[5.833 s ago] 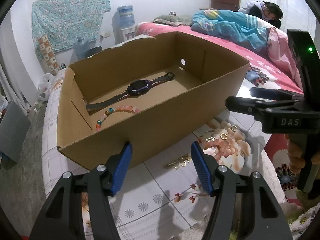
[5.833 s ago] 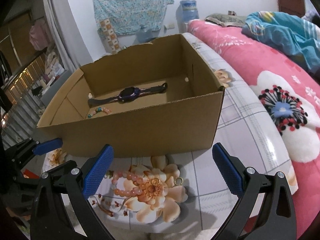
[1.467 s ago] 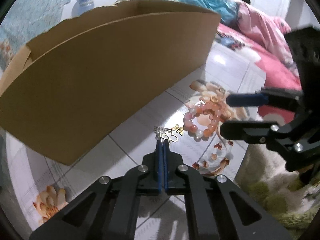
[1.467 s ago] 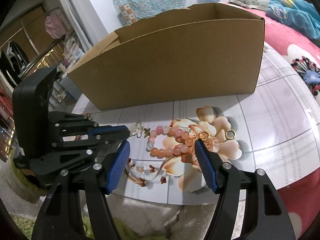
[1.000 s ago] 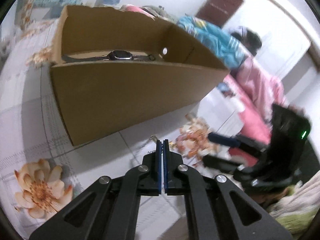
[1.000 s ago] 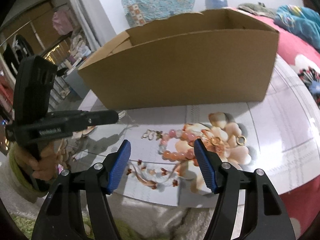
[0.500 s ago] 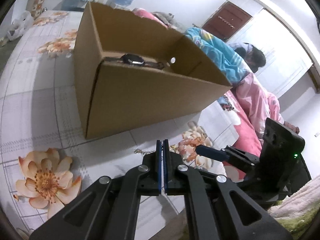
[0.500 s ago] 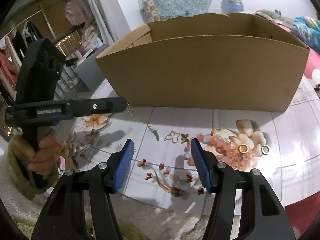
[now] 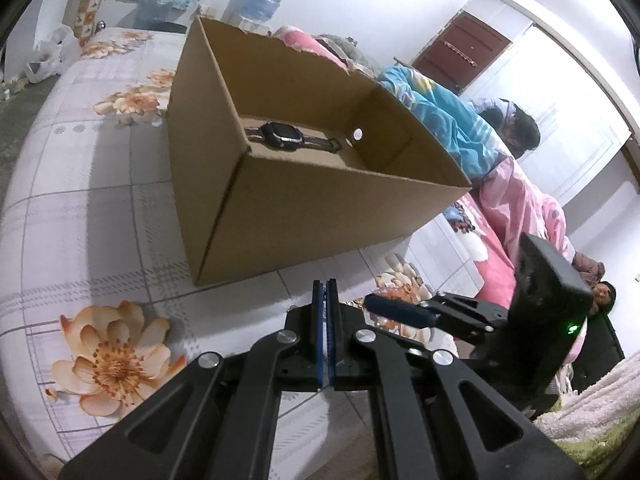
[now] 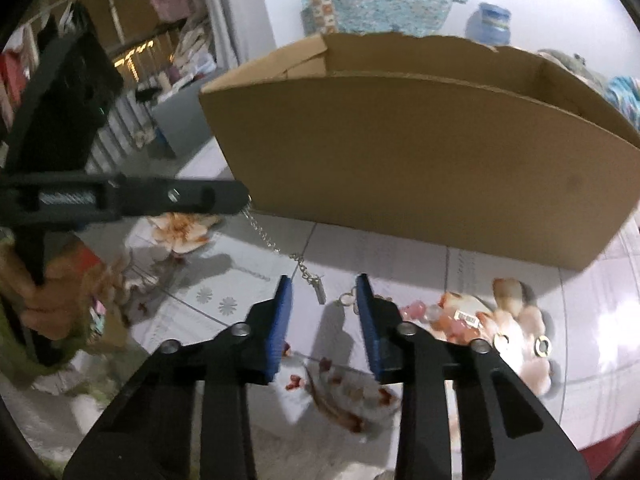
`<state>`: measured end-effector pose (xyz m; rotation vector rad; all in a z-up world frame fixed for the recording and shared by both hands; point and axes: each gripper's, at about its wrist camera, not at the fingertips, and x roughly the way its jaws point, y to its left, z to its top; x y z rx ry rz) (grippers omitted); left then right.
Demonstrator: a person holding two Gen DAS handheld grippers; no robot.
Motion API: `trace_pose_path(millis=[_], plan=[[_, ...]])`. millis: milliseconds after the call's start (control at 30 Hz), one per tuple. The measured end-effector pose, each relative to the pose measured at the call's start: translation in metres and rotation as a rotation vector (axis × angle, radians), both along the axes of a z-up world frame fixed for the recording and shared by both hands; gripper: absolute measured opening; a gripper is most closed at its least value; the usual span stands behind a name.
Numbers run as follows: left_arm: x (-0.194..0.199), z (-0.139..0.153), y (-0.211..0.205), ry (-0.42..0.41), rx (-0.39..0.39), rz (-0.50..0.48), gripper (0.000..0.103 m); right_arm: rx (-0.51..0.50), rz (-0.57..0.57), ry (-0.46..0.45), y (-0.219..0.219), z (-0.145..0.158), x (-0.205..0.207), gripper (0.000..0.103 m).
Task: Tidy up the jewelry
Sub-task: 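Lift the gold chain with both tools and carry it over the box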
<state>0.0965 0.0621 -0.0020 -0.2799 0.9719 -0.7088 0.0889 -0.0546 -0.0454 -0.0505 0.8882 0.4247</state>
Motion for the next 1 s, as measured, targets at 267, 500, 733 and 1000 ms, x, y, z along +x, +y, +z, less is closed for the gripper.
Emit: trace_pose_path(millis=[267,500,733,1000], plan=[[-0.002,0.002,0.006,-0.015,0.016,0.018,0.001,-0.098,0.051,-0.009,0.014,-0.009,0.007,0.005],[-0.003,0.002,0.010,-0.018,0.020,0.027,0.001,-0.183,0.076,-0.056,0.022,-0.007,-0.001,0.000],[-0.005,0.002,0.010,-0.021,0.020,0.031,0.001,-0.191,0.071,-0.100,0.025,0.003,-0.016,0.000],[-0.011,0.013,0.010,-0.052,0.015,0.031,0.001,-0.121,0.057,-0.160,0.013,0.028,-0.035,0.000]])
